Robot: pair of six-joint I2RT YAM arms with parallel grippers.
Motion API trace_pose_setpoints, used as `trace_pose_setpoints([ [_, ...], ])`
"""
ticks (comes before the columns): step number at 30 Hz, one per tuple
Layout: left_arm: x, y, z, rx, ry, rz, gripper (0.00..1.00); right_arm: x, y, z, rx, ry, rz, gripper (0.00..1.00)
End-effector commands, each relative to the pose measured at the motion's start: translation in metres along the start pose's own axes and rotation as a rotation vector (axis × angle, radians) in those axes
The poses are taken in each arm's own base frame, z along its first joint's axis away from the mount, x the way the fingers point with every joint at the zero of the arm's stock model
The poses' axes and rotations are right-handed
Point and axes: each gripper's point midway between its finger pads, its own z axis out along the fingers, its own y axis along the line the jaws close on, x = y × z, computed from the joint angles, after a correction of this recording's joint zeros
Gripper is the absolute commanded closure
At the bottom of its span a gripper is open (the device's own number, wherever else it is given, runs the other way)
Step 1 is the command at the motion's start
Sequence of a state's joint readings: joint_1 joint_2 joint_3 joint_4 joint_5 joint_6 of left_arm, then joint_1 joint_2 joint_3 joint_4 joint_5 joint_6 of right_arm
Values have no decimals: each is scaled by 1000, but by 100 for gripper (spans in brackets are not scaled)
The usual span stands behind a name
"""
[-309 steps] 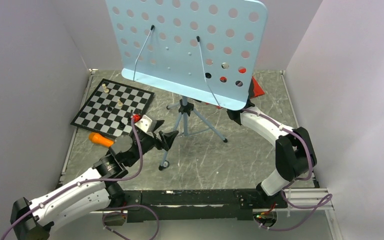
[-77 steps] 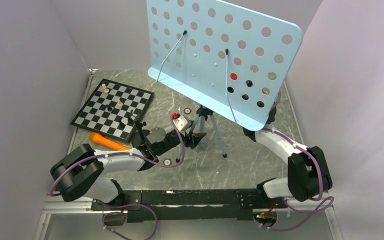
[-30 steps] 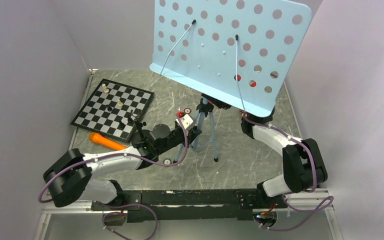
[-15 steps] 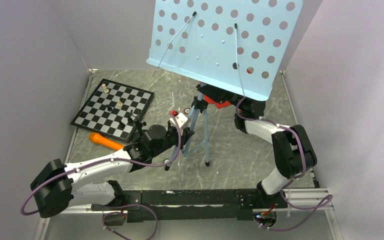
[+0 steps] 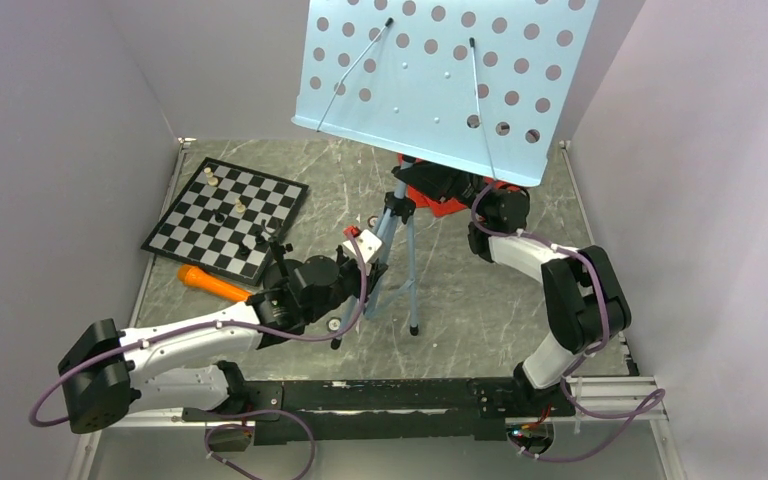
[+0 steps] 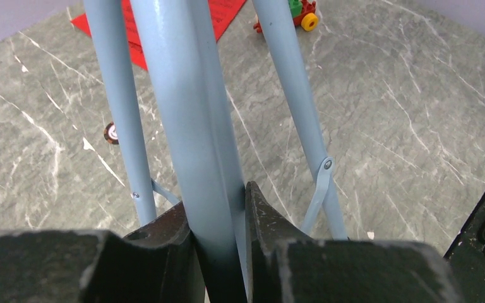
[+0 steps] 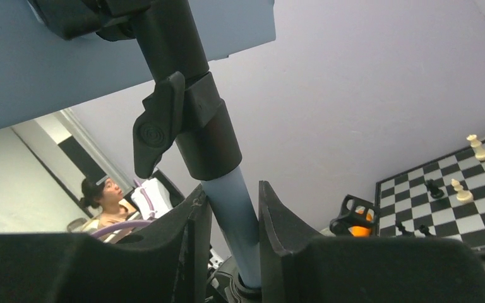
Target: Pack up the instrument practice props
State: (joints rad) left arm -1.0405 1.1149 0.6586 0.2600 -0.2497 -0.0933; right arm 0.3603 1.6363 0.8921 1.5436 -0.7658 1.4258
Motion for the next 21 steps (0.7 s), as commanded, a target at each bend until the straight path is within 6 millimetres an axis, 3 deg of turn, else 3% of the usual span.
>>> trace_pose_setpoints([
  [1,-172,-19,-43,49,-515,104,100,-32,49,18,-104,-73,40,100],
  [5,-186,-22,-53,46,-544,107,100,-37,61,19,-126,-88,63,100],
  [11,-184,-40,-61,76,-499,96,100,-30,50,8,-83,-126,177,100],
  [16,-164,-52,-65,75,-446,92,100,-17,30,-5,-31,-149,251,100],
  [21,-127,-57,-61,78,-397,70,100,4,11,-15,16,-130,290,100],
])
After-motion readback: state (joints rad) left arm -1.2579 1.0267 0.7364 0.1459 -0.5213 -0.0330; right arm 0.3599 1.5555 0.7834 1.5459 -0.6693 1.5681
